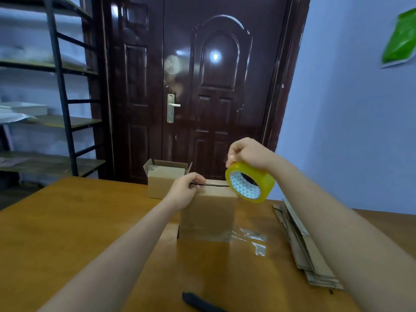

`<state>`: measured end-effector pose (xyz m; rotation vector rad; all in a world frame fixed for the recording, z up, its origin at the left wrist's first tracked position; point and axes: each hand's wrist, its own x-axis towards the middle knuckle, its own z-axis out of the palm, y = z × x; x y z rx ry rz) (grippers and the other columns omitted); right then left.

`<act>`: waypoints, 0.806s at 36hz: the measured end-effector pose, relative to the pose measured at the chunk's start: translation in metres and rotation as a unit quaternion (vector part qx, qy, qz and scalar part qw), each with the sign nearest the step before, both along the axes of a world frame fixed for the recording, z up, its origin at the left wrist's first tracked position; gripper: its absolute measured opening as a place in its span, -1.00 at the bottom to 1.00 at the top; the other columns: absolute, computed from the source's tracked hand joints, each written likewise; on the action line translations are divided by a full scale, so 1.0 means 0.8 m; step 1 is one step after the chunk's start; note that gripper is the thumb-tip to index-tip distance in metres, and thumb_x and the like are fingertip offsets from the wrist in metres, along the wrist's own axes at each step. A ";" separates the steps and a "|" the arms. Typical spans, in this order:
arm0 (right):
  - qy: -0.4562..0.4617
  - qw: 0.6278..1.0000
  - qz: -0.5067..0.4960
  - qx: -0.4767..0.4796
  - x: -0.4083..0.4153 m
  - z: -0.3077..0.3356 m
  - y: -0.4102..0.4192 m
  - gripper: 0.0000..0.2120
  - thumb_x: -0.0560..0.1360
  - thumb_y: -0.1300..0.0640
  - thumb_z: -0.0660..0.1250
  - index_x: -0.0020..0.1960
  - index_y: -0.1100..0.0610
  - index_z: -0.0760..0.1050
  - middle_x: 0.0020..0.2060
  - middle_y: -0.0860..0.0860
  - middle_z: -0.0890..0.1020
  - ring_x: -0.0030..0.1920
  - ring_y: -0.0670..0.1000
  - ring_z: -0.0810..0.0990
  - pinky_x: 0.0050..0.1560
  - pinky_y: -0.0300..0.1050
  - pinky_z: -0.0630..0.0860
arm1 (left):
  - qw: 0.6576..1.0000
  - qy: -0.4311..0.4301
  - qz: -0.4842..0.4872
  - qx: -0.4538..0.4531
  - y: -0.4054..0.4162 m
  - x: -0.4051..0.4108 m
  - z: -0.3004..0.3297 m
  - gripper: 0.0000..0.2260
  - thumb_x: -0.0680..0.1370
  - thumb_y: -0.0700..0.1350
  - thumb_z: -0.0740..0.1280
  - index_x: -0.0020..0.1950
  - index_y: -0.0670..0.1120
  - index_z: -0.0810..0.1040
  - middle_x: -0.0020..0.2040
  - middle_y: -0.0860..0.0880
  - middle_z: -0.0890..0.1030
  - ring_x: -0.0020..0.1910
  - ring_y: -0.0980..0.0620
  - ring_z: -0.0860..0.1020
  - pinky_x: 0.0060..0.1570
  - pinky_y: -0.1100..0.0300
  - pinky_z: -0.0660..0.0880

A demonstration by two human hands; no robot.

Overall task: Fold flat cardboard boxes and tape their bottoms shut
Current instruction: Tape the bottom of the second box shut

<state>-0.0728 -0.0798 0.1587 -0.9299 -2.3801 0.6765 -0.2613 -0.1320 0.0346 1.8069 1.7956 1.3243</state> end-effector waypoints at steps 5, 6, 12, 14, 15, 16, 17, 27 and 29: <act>-0.185 0.971 -0.022 0.148 -0.053 0.000 0.023 -0.74 0.35 0.29 0.31 -0.45 0.02 0.45 -0.25 0.07 0.68 -0.12 0.06 0.63 -0.03 0.03 0.58 | 0.997 -0.073 -0.014 -0.005 0.002 0.003 -0.004 -0.70 0.54 -0.39 0.18 -0.04 -0.02 0.57 -0.05 0.10 0.61 0.02 0.15 0.54 -0.04 0.53 0.40; -0.200 0.967 -0.017 0.154 -0.060 -0.001 0.024 -0.73 0.36 0.29 0.31 -0.45 0.02 0.45 -0.25 0.07 0.68 -0.12 0.06 0.63 -0.03 0.03 0.58 | 0.996 -0.092 -0.012 -0.005 0.003 0.004 -0.004 -0.72 0.55 -0.36 0.18 -0.05 -0.02 0.58 -0.06 0.12 0.61 0.02 0.15 0.54 -0.01 0.51 0.40; -0.261 0.951 0.012 0.165 -0.090 0.003 0.023 -0.72 0.37 0.30 0.31 -0.43 0.00 0.46 -0.24 0.04 0.65 -0.11 0.05 0.60 -0.07 -0.03 0.57 | 0.966 -0.258 -0.006 -0.002 0.001 0.014 0.007 -0.79 0.60 0.04 0.19 -0.04 -0.02 0.56 -0.02 0.00 0.67 0.03 0.08 0.55 0.06 0.26 0.37; -0.281 0.947 0.019 0.156 -0.096 0.004 0.021 -0.76 0.38 0.31 0.29 -0.38 0.02 0.50 -0.28 -0.01 0.60 -0.15 0.01 0.56 -0.13 -0.08 0.52 | 0.967 -0.256 -0.003 0.003 0.003 0.015 0.011 -0.72 0.59 0.09 0.21 -0.06 -0.08 0.58 -0.03 -0.01 0.66 0.02 0.07 0.55 0.01 0.23 0.37; -0.288 0.945 0.023 0.151 -0.099 0.004 0.019 -0.77 0.38 0.31 0.28 -0.36 0.03 0.52 -0.30 -0.03 0.59 -0.16 0.00 0.54 -0.16 -0.10 0.50 | 0.968 -0.251 -0.003 0.005 0.004 0.016 0.013 -0.71 0.58 0.09 0.23 -0.07 -0.12 0.58 -0.03 -0.03 0.65 0.01 0.05 0.55 -0.02 0.23 0.36; -0.294 0.945 0.028 0.144 -0.101 0.004 0.018 -0.78 0.38 0.30 0.27 -0.35 0.04 0.53 -0.31 -0.05 0.58 -0.18 -0.02 0.54 -0.18 -0.11 0.48 | 0.969 -0.249 -0.004 0.009 0.005 0.016 0.016 -0.70 0.58 0.07 0.24 -0.08 -0.15 0.57 -0.03 -0.06 0.64 -0.01 0.03 0.54 -0.04 0.23 0.36; -0.299 0.944 0.032 0.135 -0.103 0.004 0.017 -0.78 0.38 0.31 0.25 -0.34 0.05 0.53 -0.32 -0.06 0.58 -0.20 -0.05 0.53 -0.21 -0.12 0.47 | 0.969 -0.248 -0.007 0.013 0.005 0.017 0.018 -0.70 0.59 0.05 0.24 -0.10 -0.17 0.57 -0.05 -0.11 0.63 -0.04 0.01 0.52 -0.08 0.23 0.35; -0.303 0.945 0.034 0.119 -0.109 -0.001 0.020 -0.86 0.37 0.28 0.36 -0.22 0.05 0.56 -0.19 -0.04 0.61 -0.08 0.02 0.56 -0.06 -0.07 0.53 | 0.961 -0.274 -0.020 -0.026 0.005 0.010 0.028 -0.75 0.57 -0.20 0.30 -0.32 -0.15 0.50 -0.26 -0.09 0.61 -0.27 0.07 0.54 -0.28 0.37 0.49; -0.285 0.952 0.035 0.111 -0.108 -0.001 0.022 -0.83 0.35 0.32 0.38 -0.13 0.09 0.55 -0.21 -0.06 0.61 -0.10 -0.01 0.56 -0.06 -0.11 0.52 | 0.963 -0.266 -0.025 -0.033 0.005 0.012 0.031 -0.76 0.57 -0.22 0.30 -0.30 -0.15 0.49 -0.28 -0.05 0.60 -0.29 0.10 0.52 -0.33 0.44 0.46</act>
